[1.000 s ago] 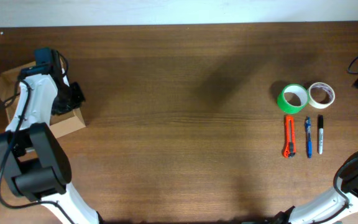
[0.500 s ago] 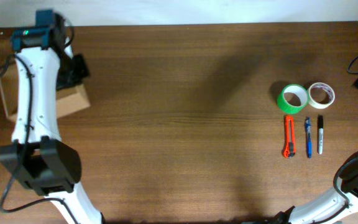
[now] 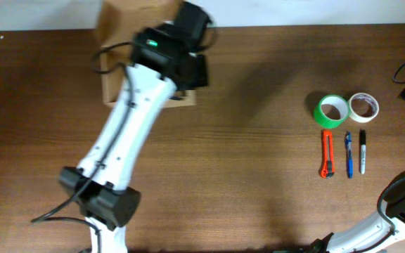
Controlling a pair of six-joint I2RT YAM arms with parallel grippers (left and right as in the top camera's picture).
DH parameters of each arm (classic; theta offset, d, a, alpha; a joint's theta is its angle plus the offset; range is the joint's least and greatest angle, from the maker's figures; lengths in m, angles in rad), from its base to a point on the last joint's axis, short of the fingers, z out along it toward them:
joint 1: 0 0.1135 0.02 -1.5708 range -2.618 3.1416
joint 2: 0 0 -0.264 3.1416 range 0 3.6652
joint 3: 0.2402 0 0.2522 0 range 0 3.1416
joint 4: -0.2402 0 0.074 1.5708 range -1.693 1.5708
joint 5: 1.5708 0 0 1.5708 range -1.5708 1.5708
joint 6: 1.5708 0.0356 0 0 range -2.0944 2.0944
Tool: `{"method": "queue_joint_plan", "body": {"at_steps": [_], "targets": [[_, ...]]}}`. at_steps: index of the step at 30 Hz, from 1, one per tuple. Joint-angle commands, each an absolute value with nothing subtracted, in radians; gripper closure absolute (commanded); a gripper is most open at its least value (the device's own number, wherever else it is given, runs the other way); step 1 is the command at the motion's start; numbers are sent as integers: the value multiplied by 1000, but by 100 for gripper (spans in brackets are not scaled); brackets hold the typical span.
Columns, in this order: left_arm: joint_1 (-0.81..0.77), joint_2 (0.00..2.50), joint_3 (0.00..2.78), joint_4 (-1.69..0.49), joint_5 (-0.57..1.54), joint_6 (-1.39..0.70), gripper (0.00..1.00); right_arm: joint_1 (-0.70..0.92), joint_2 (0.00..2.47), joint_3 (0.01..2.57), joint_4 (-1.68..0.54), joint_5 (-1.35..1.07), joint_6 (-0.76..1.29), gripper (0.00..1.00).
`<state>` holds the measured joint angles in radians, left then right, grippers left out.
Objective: Pack container
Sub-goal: 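Drag the cardboard box with the left gripper to the table center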
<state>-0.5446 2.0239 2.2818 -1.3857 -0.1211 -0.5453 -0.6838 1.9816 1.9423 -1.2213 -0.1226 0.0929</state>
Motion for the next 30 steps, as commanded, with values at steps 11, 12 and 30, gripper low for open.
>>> {"method": "queue_joint_plan", "body": {"at_steps": [11, 12, 30], "targets": [[-703, 2339, 2294, -1295, -141, -656, 98, -681, 1987, 1954, -1218, -131, 83, 1], [-703, 2352, 2294, -1296, -134, -656, 98, -681, 1987, 1954, -1219, -131, 83, 1], [-704, 2373, 2294, -1241, -139, -715, 92, -681, 1987, 1954, -1219, -131, 83, 1]]}}
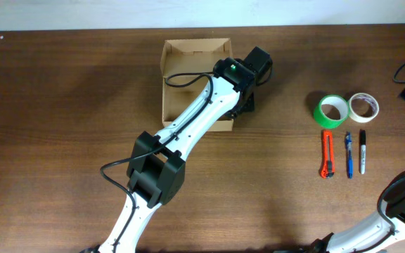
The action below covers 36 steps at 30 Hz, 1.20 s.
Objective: Pack container
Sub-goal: 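Drag the cardboard box with the left gripper to the table center, then release the box and retract the left gripper to the left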
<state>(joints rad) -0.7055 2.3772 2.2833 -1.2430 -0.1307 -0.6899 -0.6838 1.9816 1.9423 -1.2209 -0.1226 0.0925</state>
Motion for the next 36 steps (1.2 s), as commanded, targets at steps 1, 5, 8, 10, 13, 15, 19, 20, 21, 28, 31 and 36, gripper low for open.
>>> {"method": "queue_joint_plan", "body": {"at_steps": [1, 5, 8, 10, 13, 15, 19, 20, 21, 28, 31, 36], "targets": [[-704, 2373, 2294, -1241, -139, -714, 82, -681, 1987, 1954, -1218, -131, 83, 1], [-704, 2373, 2294, -1252, -139, -710, 16, -681, 1987, 1954, -1218, -131, 83, 1], [-704, 2372, 2302, -1269, -139, -702, 13, -681, 1987, 1954, -1218, -131, 83, 1], [-704, 2372, 2326, -1284, -152, -689, 13, -681, 1987, 1954, -1219, -131, 83, 1], [-703, 2372, 2455, -1368, -233, -656, 13, -681, 1987, 1954, -1219, -131, 83, 1], [-702, 2372, 2556, -1422, -262, -616, 13, -681, 1987, 1954, -1218, -131, 83, 1], [-695, 2372, 2763, -1528, -335, -584, 13, -681, 1987, 1954, -1218, -131, 83, 1], [-689, 2372, 2820, -1555, -352, -572, 13, -681, 1987, 1954, -1219, -131, 83, 0], [-682, 2372, 2869, -1579, -368, -569, 13, -681, 1987, 1954, -1215, -133, 86, 1], [-500, 2345, 3060, -1687, -414, -443, 13, -681, 1987, 1954, -1166, -263, 143, 1], [-376, 2327, 3060, -1687, -394, -416, 13, -681, 1987, 1954, -1166, -368, 166, 1], [-163, 2325, 3039, -1687, -355, -316, 13, -628, 1987, 1956, -1223, -402, 167, 11]]}}
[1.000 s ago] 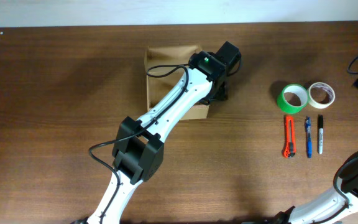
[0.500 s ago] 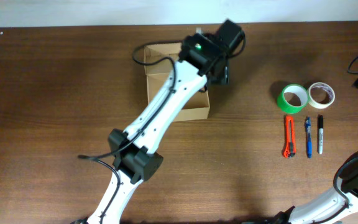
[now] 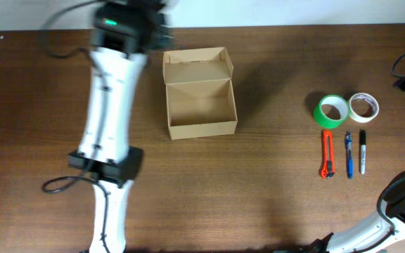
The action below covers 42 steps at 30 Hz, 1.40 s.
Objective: Pack container
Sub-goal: 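Release the box and retract the left gripper to the left, then grasp the green tape roll with the right gripper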
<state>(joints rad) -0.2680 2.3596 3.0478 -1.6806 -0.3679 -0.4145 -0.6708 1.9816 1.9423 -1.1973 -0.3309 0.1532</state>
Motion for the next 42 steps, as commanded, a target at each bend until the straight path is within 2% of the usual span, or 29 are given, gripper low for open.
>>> {"method": "queue_joint_plan", "body": {"at_steps": [1, 5, 6, 9, 14, 18, 23, 36, 41, 42], "targets": [[-125, 2325, 3031, -1687, -355, -302, 13, -607, 1987, 1956, -1243, -388, 167, 12], [32, 2325, 2974, -1687, -355, -278, 13, -480, 1987, 1956, -1296, -225, 170, 14], [70, 2325, 2959, -1687, -354, -279, 6, -445, 1987, 1956, -1301, -183, 181, 13], [166, 2326, 2909, -1687, -354, -317, 0, -326, 1987, 1956, -1300, -7, 197, 8], [252, 2326, 2845, -1687, -355, -347, 0, -223, 1993, 1956, -1271, 149, 226, 7], [290, 2326, 2830, -1687, -355, -347, 0, -224, 2019, 1956, -1280, 170, 248, 8], [314, 2326, 2830, -1687, -355, -347, 0, -264, 2075, 1956, -1313, 168, 299, 16], [313, 2326, 2830, -1687, -355, -347, 0, -330, 2268, 1956, -1339, 75, 350, 17], [313, 2326, 2830, -1687, -355, -347, 0, -338, 2320, 1956, -1336, 58, 353, 23], [313, 2326, 2830, -1687, -355, -347, 0, -343, 2337, 1955, -1335, 56, 363, 28]]}}
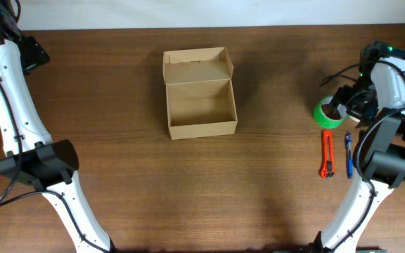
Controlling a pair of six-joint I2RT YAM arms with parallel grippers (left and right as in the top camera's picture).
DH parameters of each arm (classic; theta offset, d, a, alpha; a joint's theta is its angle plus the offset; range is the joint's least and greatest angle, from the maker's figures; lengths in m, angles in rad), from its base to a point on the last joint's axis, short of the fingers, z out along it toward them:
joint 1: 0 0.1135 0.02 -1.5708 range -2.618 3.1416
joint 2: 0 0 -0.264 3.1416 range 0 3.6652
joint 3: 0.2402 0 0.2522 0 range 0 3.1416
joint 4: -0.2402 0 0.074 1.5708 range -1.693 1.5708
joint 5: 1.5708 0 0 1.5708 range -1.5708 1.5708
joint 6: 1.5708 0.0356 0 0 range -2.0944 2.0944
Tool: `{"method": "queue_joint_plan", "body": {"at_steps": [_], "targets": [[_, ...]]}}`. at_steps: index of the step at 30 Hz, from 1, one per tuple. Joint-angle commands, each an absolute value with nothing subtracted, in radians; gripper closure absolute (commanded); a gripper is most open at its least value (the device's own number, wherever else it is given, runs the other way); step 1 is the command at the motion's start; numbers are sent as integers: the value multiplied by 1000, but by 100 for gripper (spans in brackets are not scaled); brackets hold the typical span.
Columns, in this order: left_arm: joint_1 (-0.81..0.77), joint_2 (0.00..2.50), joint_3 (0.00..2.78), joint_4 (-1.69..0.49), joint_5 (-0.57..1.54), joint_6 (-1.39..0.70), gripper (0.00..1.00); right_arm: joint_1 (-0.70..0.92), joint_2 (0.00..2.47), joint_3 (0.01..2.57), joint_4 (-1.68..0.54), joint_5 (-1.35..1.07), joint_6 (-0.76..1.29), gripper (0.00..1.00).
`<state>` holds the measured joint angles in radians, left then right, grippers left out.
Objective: Pack container
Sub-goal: 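Grasp the green tape roll with the right gripper, then carry the green tape roll with the right gripper into the box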
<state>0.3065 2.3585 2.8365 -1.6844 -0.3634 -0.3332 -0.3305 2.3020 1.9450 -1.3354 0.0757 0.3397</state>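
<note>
An open cardboard box (200, 124) sits in the middle of the table with its lid flap (197, 65) folded back toward the far edge; its inside looks empty. At the right lies a green tape roll (325, 117). My right gripper (344, 100) hangs over the roll's far right side, and its jaws cannot be made out. Below the roll lie an orange box cutter (327, 153) and a blue pen (348, 156). My left gripper (34, 53) is far off at the table's top left corner, with its state unclear.
The right arm (389, 133) stretches along the right edge and covers whatever lies right of the green roll and the pen. The left arm (20, 133) runs up the left edge. A dark cable shows at the far right edge.
The left arm has moved from beside the box's far left corner to the table's left edge. The right arm has come in over the tape rolls, now hiding the white roll and the black marker.
At first the box was at the far left of the table under my left gripper. Then it stood in the middle with the left gripper at its right side. After that it stood open and free, the left arm off to its left. Now the right gripper is at the green tape.
</note>
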Motion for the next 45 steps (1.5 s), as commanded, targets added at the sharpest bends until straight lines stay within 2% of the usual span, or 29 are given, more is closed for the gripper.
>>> {"method": "queue_joint_plan", "body": {"at_steps": [1, 2, 4, 6, 15, 23, 28, 32, 39, 45], "targets": [[313, 2326, 2830, -1687, -355, -347, 0, -343, 2347, 1955, -1335, 56, 369, 36], [313, 2326, 2830, -1687, -355, -347, 0, -347, 2353, 1955, -1335, 52, 376, 44], [313, 2326, 2830, -1687, -355, -347, 0, -348, 2362, 1955, -1336, 48, 375, 74], [313, 2326, 2830, -1687, -355, -347, 0, -349, 2364, 1955, -1332, 48, 375, 96], [313, 2326, 2830, -1687, -355, -347, 0, -339, 2342, 2054, -1364, 3, 302, 96], [313, 2326, 2830, -1687, -355, -347, 0, -249, 2289, 2370, -1540, 3, 258, 96], [313, 2326, 2830, -1687, -355, -347, 0, -94, 2289, 2632, -1684, -60, 167, 96], [313, 2326, 2830, -1687, -355, -347, 0, 102, 2283, 2777, -1698, -56, 75, 96], [313, 2326, 2830, -1687, -355, -347, 0, 356, 2291, 2793, -1654, -10, -71, 96], [313, 2326, 2830, -1687, -355, -347, 0, 455, 2297, 2784, -1626, -7, -207, 96]]}}
